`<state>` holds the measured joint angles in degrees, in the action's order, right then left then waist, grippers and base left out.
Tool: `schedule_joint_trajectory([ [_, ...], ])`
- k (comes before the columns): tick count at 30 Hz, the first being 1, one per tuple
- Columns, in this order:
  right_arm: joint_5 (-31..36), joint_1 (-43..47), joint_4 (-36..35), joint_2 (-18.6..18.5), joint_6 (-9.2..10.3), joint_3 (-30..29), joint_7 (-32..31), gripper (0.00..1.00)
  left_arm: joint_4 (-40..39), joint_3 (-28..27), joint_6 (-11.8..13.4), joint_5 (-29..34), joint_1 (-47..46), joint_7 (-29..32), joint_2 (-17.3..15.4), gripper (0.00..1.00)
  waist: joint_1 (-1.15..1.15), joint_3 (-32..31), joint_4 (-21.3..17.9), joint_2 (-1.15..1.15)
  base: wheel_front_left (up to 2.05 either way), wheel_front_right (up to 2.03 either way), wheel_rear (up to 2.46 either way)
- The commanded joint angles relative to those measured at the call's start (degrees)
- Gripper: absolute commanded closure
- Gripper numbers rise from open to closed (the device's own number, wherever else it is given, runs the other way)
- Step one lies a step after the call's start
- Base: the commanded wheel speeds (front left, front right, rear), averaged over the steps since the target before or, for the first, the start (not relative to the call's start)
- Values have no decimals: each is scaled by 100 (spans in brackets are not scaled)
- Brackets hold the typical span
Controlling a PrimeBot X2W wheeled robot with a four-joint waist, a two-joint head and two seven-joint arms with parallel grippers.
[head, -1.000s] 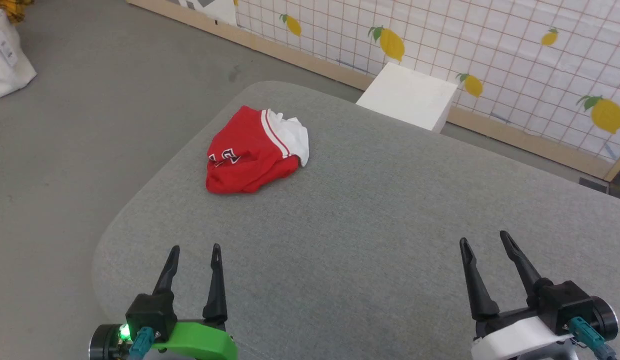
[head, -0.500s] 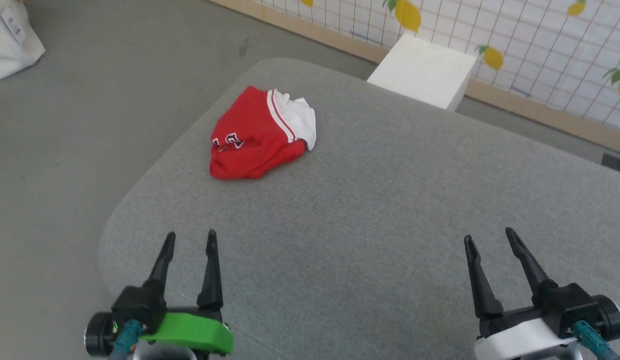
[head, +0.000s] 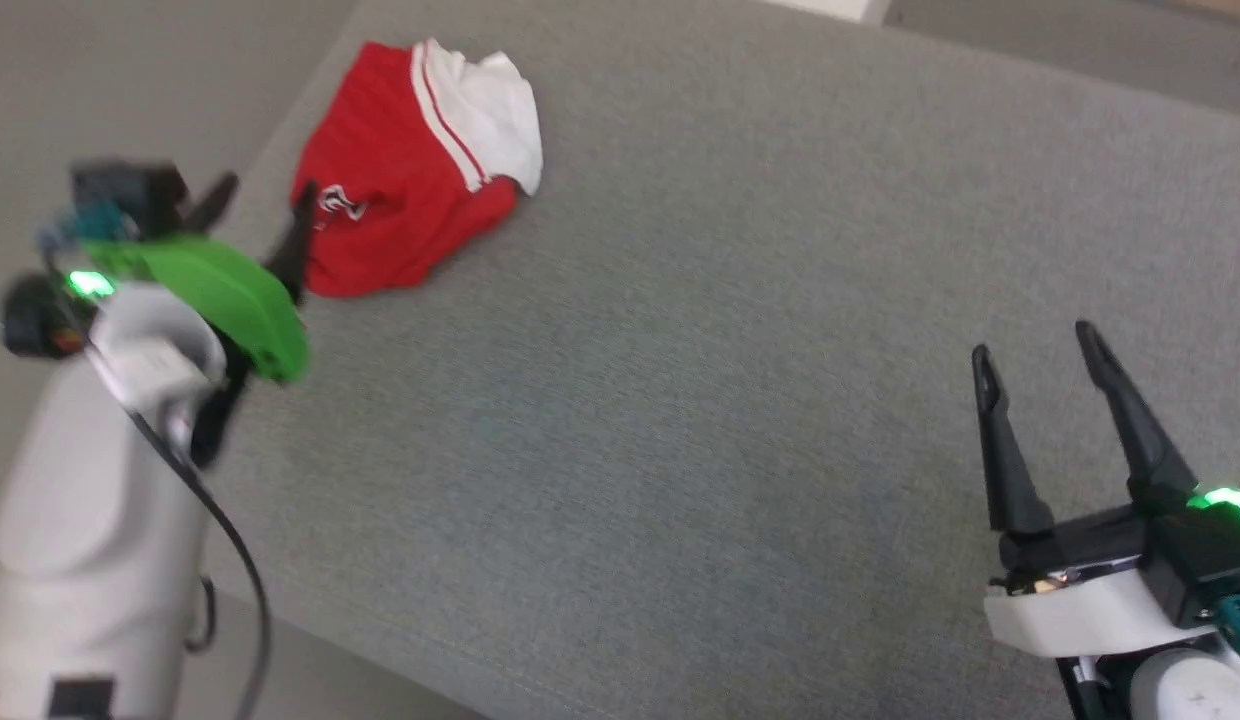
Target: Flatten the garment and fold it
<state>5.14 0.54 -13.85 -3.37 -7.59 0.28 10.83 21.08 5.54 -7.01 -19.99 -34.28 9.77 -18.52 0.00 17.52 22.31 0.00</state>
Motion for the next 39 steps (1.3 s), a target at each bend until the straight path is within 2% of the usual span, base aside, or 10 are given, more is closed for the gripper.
schedule_joint_trajectory([
  [1,42,-124,-138,-51,10,7,-44,0,221,20,-29,-186,-350,201,-114,0,0,842,-523,0,0,0,0],
  [4,51,-236,-394,-73,10,28,-142,0,742,87,-41,-527,-923,880,-368,0,0,1159,-740,0,0,0,0],
  [12,56,-373,-715,-39,10,-11,-182,0,1668,17,-46,-1718,-1886,2614,-654,0,0,1685,-1149,0,0,0,0],
  [19,-54,-439,-850,8,10,-84,-22,0,2308,-176,56,-2210,-2111,3573,-731,0,0,1840,-1302,0,0,0,0],
  [20,-65,-446,-860,15,10,-102,-7,0,2379,-137,45,-2255,-2081,3728,-709,20,0,1839,-1295,0,0,0,0],
  [22,-77,-457,-859,25,10,-108,5,0,2429,-77,21,-2299,-2030,3816,-691,100,0,1825,-1280,0,0,0,0],
  [23,-77,-466,-853,28,10,-97,11,0,2437,-39,7,-2317,-2004,3816,-677,100,0,1811,-1263,0,0,0,0],
  [30,-73,-465,-569,42,10,-150,83,0,2446,28,-42,-2226,-1815,2617,-1031,100,0,1099,-1193,0,0,0,0],
  [33,-103,-418,-404,44,10,-203,121,0,2384,30,-44,-1933,-1836,1596,-1310,100,0,675,-1203,0,0,0,0],
  [39,-299,-223,-141,47,10,-265,164,0,1967,420,-46,-1626,-1818,185,-1504,100,0,-206,-1213,0,0,0,0],
])
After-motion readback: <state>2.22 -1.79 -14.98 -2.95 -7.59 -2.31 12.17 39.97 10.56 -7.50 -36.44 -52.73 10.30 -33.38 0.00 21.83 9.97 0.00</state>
